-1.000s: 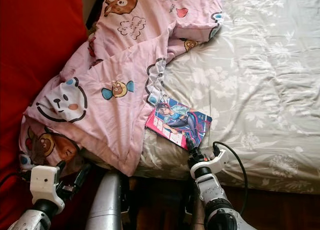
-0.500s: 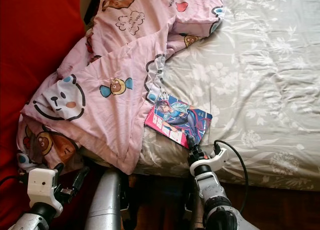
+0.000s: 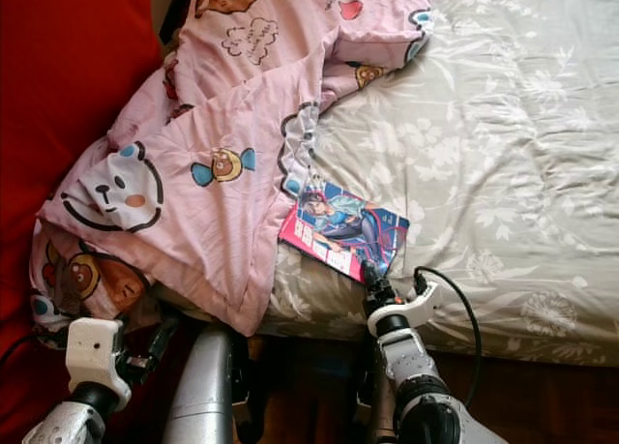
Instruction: Clean up the room
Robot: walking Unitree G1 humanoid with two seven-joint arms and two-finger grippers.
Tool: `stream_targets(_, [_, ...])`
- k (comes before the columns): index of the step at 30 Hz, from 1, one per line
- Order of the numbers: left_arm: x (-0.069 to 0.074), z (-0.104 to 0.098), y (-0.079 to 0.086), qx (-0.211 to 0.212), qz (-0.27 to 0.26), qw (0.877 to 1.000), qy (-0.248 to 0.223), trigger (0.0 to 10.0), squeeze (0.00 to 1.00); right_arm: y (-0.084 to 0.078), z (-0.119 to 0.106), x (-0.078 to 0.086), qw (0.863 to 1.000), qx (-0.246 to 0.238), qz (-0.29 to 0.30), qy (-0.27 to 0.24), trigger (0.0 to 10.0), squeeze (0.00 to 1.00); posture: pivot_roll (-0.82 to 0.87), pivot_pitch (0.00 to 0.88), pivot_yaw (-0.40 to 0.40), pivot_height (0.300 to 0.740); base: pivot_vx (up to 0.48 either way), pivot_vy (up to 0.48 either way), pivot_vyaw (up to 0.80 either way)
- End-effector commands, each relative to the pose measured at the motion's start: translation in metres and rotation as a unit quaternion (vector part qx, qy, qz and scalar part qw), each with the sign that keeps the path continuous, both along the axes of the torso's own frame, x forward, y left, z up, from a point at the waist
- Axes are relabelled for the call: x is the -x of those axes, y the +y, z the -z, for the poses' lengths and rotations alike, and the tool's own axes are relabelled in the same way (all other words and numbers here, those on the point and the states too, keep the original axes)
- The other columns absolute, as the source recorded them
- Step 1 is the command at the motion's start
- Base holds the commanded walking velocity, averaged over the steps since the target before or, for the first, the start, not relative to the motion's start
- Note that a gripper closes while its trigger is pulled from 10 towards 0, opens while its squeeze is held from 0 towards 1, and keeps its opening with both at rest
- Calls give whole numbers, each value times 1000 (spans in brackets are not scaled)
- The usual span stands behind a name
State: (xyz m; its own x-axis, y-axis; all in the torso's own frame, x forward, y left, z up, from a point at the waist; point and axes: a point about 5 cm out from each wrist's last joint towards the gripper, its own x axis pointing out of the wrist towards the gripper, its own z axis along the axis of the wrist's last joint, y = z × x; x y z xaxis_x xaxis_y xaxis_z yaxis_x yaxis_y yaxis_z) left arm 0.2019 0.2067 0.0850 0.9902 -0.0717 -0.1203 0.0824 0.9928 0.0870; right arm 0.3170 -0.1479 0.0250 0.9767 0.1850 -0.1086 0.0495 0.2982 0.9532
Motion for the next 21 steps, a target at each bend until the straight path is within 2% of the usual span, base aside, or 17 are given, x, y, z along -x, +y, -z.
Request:
stream_targets(1, [5,9,3,-8,-3,1000,22,10000,0,9,10,8,1000,-3,-18,22,0,0,262,340,92,588,0,0,0])
stream_targets(5, [2,10,2,-9,0,1000,21,10000,0,9,8,7,1000,-8,-14,14,0,0,258,332,93,588,0,0,0])
stream_targets(13, [-12,13,-1,-8,2,1000,12,10000,0,6,-13,-6,997,-39,1,-71,0,0,211,296,88,588,0,0,0])
stream_targets(18, [-20,14,-1,-5,0,1000,5,10000,0,1,-18,-4,992,-47,0,-117,0,0,178,272,78,588,0,0,0])
stream_targets(21, [-22,15,-1,-5,0,1000,4,10000,0,-2,-18,-2,991,-52,5,-123,0,0,166,264,73,588,0,0,0])
